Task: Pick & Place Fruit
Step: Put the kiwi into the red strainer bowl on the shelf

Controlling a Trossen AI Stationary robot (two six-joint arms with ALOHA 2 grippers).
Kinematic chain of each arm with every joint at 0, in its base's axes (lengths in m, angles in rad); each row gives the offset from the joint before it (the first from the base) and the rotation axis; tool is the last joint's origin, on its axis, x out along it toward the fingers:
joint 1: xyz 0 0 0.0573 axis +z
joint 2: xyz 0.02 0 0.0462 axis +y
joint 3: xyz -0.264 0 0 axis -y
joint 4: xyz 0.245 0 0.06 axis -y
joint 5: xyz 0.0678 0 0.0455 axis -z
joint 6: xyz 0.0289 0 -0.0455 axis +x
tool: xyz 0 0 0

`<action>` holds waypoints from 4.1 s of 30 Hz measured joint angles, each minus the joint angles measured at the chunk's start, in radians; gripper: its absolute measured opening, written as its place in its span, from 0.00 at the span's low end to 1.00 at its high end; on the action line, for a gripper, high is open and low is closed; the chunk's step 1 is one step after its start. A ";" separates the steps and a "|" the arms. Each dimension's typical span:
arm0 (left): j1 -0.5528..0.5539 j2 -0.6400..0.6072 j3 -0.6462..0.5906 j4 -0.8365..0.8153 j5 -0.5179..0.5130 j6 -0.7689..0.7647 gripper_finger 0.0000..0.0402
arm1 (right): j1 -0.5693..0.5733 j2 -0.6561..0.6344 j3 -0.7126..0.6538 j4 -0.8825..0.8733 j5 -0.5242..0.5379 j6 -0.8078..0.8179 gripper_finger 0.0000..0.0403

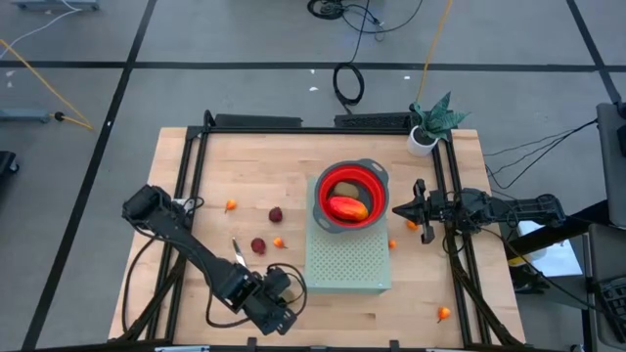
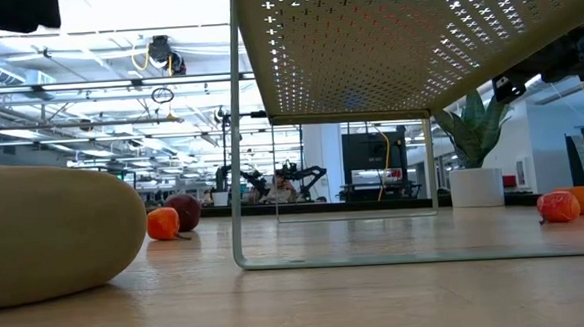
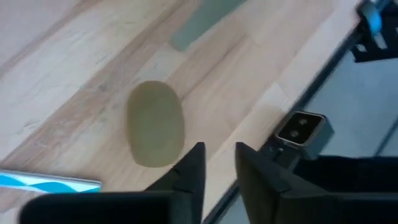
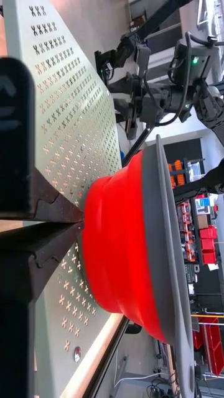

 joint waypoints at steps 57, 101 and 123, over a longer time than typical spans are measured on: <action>0.040 0.153 -0.135 0.136 0.162 0.048 0.87 | 0.000 0.002 0.000 -0.007 0.002 -0.004 0.00; 0.054 -0.178 -0.140 0.225 -0.157 -0.052 0.43 | 0.000 0.002 0.000 0.499 -0.212 0.138 0.00; 0.238 -0.200 -0.140 0.610 0.070 0.132 0.44 | 0.040 0.461 0.250 0.551 -0.393 -0.058 0.00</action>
